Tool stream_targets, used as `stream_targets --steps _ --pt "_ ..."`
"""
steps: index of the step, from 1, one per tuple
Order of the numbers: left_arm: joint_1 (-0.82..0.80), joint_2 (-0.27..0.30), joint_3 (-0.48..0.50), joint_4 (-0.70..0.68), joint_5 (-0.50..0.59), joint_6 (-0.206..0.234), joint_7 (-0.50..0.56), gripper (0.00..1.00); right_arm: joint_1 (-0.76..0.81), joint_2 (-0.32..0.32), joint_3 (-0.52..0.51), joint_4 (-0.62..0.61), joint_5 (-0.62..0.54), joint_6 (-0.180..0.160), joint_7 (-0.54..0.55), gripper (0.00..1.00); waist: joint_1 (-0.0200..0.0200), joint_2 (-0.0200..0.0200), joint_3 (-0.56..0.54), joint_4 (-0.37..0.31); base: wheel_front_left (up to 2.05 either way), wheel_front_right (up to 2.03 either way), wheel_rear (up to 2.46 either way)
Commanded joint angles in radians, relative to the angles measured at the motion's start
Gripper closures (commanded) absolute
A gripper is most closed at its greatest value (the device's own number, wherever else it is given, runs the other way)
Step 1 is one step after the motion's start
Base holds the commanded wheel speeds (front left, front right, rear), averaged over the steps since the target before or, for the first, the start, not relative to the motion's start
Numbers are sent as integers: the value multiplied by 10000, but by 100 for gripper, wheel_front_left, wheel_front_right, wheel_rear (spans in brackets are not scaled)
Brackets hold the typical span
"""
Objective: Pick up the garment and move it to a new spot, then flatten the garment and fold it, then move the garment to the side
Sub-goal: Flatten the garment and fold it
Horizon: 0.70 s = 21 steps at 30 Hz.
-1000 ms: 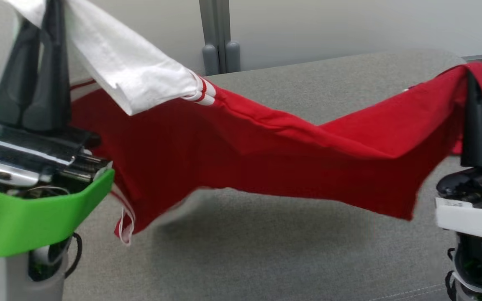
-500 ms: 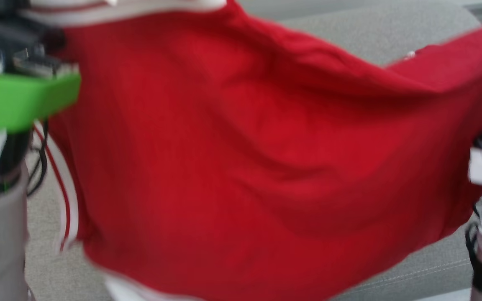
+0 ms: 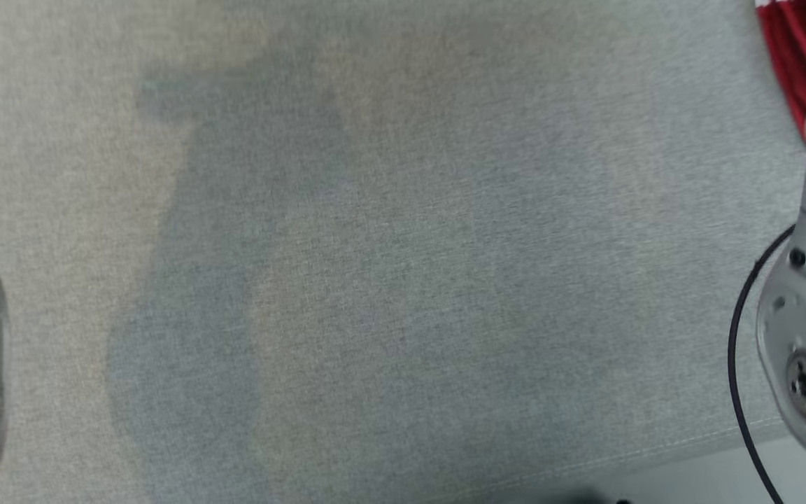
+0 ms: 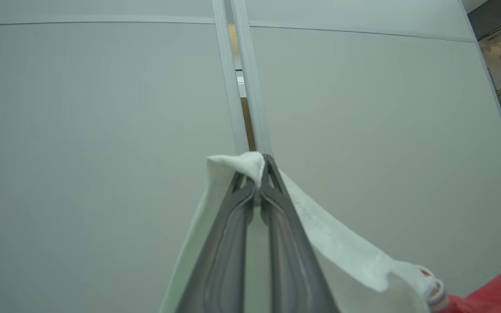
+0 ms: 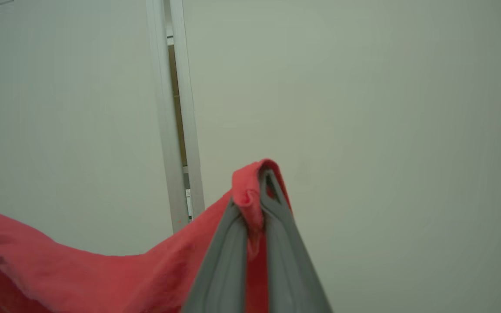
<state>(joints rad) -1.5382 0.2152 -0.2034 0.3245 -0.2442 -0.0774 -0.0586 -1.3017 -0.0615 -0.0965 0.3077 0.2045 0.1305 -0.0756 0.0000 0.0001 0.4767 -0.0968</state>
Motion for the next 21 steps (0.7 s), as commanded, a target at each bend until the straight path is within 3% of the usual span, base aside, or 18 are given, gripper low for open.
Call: stream_targets --steps 1,7,12,21 --pt "-105 -139 -25 360 -50 65 -277 100 -418 24 -75 605 -414 1 -217 100 0 -1 1413 538 0 0 0" --pt "1214 -710 -125 1567 -448 -93 -1632 100 -418 78 -697 3395 -1184 0 -1342 100 0 -1 2530 1039 0 0 0" --pt "2839 -981 -133 1629 -830 -285 -2036 100 192 67 -1201 4871 -1308 0 -1846 100 0 -1 2810 1184 0 0 0" --pt "5658 -968 371 -734 -1035 -466 -2072 100 1585 90 -1414 4421 6 0 -1891 100 0 -1 2264 1092 0 0 0"
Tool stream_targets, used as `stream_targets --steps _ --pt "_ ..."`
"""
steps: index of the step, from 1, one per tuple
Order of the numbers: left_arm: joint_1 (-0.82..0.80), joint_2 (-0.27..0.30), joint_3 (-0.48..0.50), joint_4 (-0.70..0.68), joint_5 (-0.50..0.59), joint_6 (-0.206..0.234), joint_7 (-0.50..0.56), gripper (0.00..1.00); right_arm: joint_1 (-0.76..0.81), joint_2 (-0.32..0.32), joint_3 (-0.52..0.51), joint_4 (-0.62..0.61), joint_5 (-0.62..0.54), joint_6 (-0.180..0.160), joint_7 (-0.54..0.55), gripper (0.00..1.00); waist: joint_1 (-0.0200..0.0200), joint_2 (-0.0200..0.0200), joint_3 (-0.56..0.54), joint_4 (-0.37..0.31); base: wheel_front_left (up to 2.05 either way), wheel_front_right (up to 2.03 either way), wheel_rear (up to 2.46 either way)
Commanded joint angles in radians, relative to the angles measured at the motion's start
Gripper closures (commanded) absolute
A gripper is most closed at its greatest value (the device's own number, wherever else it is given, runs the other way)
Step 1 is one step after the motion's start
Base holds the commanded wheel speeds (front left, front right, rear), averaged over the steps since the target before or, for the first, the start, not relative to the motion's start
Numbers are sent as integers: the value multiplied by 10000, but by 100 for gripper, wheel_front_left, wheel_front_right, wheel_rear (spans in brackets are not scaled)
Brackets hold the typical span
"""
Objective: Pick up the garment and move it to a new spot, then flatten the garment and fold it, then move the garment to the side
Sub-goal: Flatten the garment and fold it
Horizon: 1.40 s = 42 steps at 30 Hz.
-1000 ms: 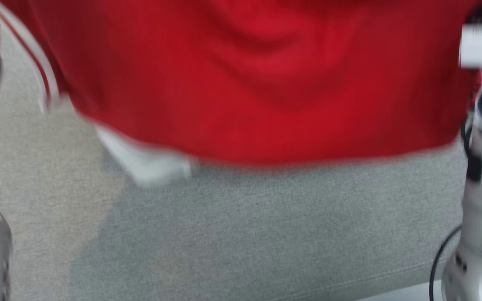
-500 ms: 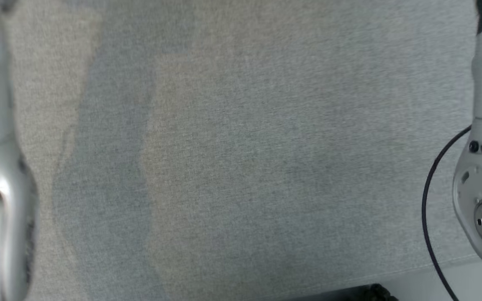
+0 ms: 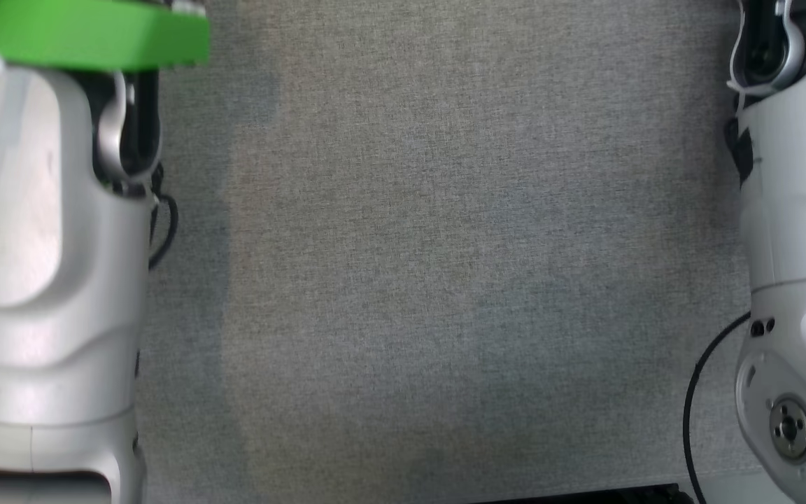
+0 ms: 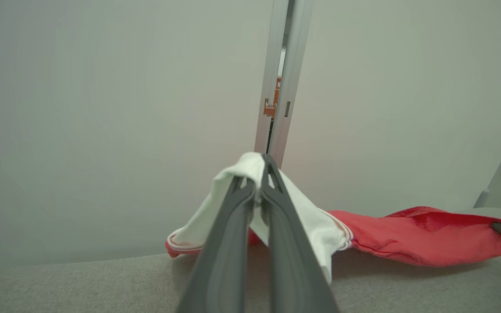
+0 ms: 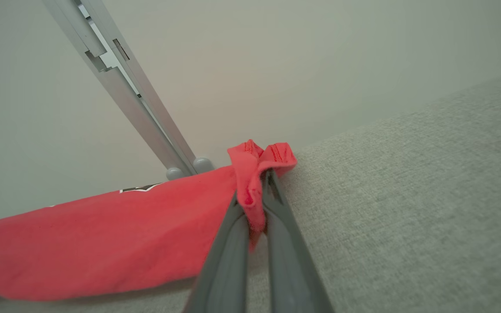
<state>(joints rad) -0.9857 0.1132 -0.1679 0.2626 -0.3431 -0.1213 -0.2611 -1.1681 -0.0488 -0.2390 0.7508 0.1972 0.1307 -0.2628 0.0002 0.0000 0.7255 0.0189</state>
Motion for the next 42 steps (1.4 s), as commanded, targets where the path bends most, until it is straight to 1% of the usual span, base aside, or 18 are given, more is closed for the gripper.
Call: stream_targets --steps 1,7,10,14,18,23,30,34,35,36,38,42 --pt "491 51 66 -379 -83 -39 -47 100 475 -35 39 -164 258 -2 -21 100 -2 0 -371 -93 0 0 0" --pt "2344 137 339 -1616 -116 -88 -51 100 1792 -36 582 -962 1119 -2 -24 100 -2 0 -1353 -250 0 0 0" --pt "3349 140 499 -2213 -162 -79 -52 100 2592 -32 860 -1382 1371 -2 -25 100 -2 0 -1918 -317 0 0 0" --pt "4960 83 651 -3080 -264 -91 -52 100 3847 -34 1176 -1987 1648 -2 -26 100 -2 0 -2777 -406 0 0 0" --pt "6694 -127 867 -3889 -399 -94 -49 100 5272 -37 1529 -2678 2146 -2 -26 100 -2 0 -3605 -430 0 0 0" --pt "8665 -389 878 -4668 -628 115 -44 100 7212 -35 1635 -3888 2405 -2 -26 100 -2 0 -4497 -289 0 0 0" --pt "10685 -457 653 -5475 -567 453 75 100 9714 -35 1689 -5598 2896 -2 -28 100 -2 0 -5482 -150 0 0 0" --pt "11525 -368 600 -5721 -570 648 420 100 10900 -33 1577 -6305 2926 -2 -27 100 -2 0 -5780 -119 0 0 0" --pt "11650 -245 586 -5680 -396 703 495 100 11139 -32 1626 -6355 3036 -2 -27 100 -2 0 -5824 -116 0 0 0" --pt "11797 -178 527 -5584 -286 730 582 100 11370 -24 1714 -6345 3226 -2 -27 100 -2 0 -5867 -131 0 0 0" --pt "11954 -276 344 -5388 -432 769 664 100 11615 -41 1752 -6198 3244 -2 -27 100 -2 0 -5898 -165 0 0 0" --pt "11833 -357 88 -4757 -634 747 674 100 11668 -33 1836 -5647 3504 -2 -27 100 -2 0 -5891 -225 0 0 0"
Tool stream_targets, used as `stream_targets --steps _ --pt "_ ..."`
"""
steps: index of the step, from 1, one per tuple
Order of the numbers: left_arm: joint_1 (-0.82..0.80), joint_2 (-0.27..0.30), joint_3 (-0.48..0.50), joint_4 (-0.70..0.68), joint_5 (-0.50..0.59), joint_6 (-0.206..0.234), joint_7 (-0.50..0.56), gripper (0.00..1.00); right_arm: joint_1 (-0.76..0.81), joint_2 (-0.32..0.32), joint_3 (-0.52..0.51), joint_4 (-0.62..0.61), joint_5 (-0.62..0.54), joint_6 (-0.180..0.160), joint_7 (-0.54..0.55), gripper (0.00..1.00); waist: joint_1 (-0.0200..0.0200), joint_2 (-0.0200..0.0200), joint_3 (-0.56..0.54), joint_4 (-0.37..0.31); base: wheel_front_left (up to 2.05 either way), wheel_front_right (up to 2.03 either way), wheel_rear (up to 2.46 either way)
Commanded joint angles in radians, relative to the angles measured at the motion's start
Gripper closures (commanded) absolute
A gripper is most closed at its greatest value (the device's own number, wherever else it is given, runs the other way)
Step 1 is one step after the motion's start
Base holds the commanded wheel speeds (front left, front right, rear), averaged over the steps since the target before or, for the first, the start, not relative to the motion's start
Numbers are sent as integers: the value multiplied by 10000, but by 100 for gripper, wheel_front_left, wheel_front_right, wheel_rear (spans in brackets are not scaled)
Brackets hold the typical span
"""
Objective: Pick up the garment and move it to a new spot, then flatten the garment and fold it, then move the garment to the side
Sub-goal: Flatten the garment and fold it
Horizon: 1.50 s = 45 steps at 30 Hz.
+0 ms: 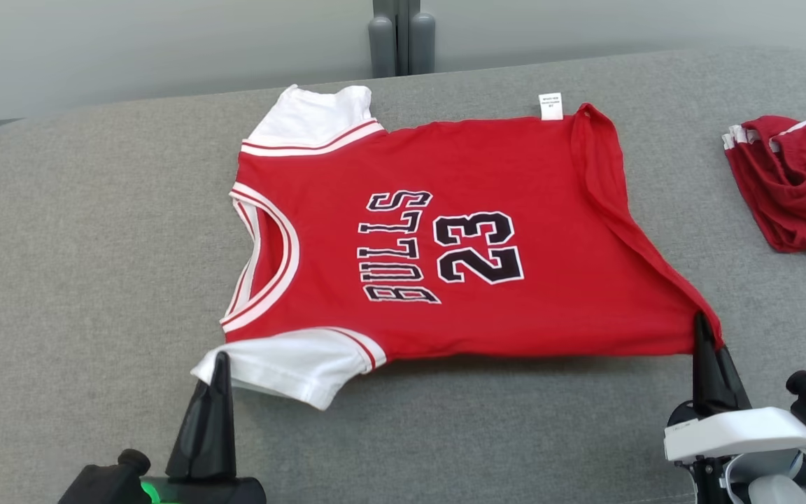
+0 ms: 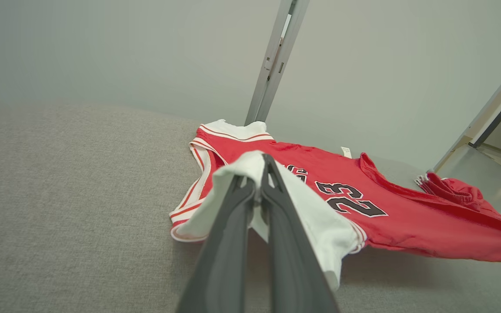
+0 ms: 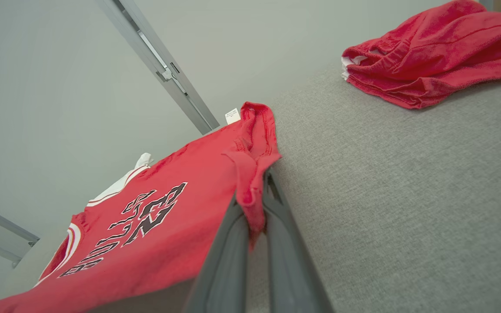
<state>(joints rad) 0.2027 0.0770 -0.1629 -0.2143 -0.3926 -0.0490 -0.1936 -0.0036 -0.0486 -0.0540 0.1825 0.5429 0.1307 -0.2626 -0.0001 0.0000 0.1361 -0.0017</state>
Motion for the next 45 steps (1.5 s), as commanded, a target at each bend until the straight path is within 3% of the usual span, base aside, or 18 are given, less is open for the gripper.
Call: stream_targets --steps 1,13,26,38,39,40,41,45 --pt "-135 -28 -48 208 -180 -13 13 100 -54 -37 -14 220 99 -2 -29 100 1 0 14 -31 0 0 0" --pt "-1445 65 -92 1770 -253 -216 -289 100 -979 -37 57 1358 90 -2 -29 100 1 0 369 -110 0 0 0" --pt "-5018 486 -25 4056 670 -362 -640 100 -2998 -36 68 2047 26 -2 -29 100 1 0 1564 -533 0 0 0" --pt "-7270 410 151 5918 1205 -487 -719 100 -4636 -38 265 2982 -139 -2 -29 100 1 0 2644 -788 0 0 0" --pt "-7356 368 183 5920 1253 -506 -722 100 -4667 -36 274 2977 -152 -2 -29 66 1 0 2667 -789 0 0 0" --pt "-7405 332 214 5883 1301 -518 -723 70 -4682 -36 280 2974 -187 -2 -29 47 1 0 2674 -785 0 0 0" --pt "-7426 270 269 5793 1327 -524 -722 0 -4703 -39 227 2918 -299 -2 -29 0 1 0 2670 -779 0 0 0" --pt "-7176 80 505 5444 1324 -565 -724 0 -4526 -33 126 2658 -694 -2 -29 0 1 0 2511 -732 0 0 0"
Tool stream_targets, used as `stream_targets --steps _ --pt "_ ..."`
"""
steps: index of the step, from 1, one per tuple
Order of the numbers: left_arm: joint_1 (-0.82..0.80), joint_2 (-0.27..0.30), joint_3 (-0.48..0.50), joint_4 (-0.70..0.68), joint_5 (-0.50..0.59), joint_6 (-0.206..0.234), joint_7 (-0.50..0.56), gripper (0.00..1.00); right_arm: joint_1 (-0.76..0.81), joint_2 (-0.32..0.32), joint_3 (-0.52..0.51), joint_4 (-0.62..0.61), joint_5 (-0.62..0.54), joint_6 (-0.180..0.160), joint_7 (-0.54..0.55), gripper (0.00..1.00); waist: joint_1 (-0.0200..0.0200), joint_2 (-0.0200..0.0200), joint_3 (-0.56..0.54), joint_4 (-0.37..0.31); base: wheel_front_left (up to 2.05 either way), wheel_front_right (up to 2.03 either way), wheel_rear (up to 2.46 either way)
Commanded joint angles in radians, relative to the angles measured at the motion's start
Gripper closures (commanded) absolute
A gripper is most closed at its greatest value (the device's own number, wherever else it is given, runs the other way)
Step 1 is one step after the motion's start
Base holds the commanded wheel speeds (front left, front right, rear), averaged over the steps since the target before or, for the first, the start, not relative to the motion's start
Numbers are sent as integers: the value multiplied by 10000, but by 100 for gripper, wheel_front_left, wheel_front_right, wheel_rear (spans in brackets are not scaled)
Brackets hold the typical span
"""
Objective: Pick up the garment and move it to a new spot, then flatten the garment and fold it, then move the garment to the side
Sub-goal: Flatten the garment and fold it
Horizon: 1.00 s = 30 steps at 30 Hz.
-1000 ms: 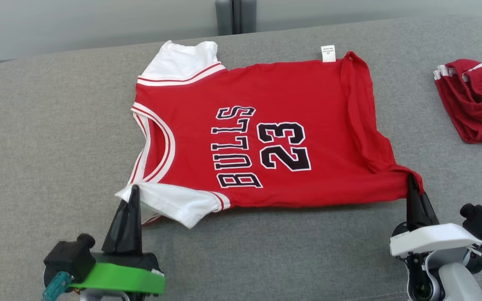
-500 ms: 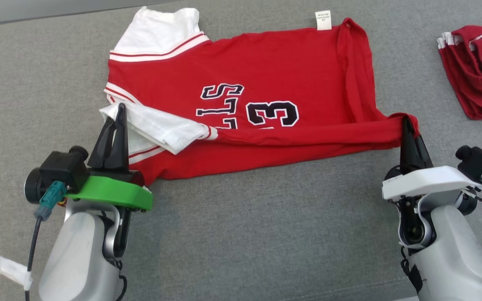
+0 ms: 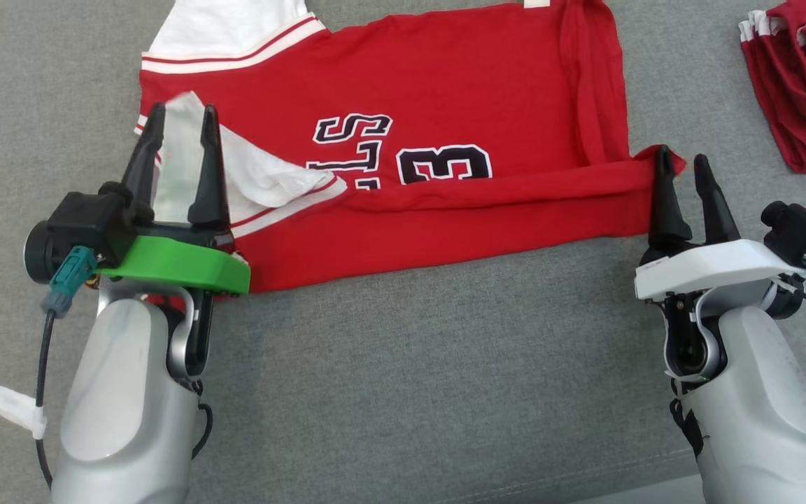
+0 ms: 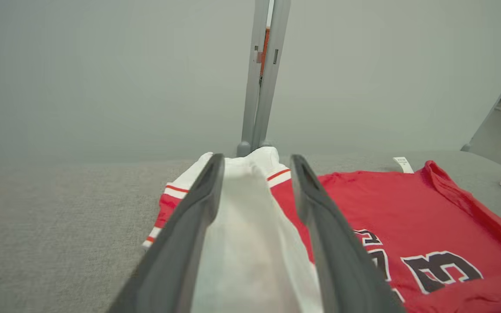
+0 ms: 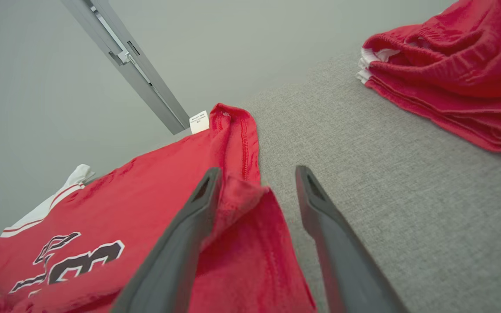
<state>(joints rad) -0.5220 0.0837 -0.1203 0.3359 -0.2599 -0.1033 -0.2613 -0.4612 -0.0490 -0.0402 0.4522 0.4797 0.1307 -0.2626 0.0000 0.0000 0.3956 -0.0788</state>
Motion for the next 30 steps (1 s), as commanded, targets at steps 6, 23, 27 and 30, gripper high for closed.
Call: stream_targets --steps 6,23,27,30 --pt "815 -203 383 -977 -163 -120 -25 0 588 -31 -244 -816 -591 -2 -29 0 0 0 -526 155 0 0 0" --pt "3596 64 863 -474 -1494 -109 2109 0 2462 -32 -744 -1128 -1931 -2 -24 0 0 0 -1548 595 0 0 0" --pt "3189 -27 920 -42 -1790 4 2476 0 2257 -29 -631 -1113 -1977 -2 50 0 0 0 -1346 508 0 0 0" --pt "2963 -82 917 346 -2016 51 2599 0 2136 -29 -501 -1041 -2040 -2 172 0 0 0 -1195 393 0 0 0"
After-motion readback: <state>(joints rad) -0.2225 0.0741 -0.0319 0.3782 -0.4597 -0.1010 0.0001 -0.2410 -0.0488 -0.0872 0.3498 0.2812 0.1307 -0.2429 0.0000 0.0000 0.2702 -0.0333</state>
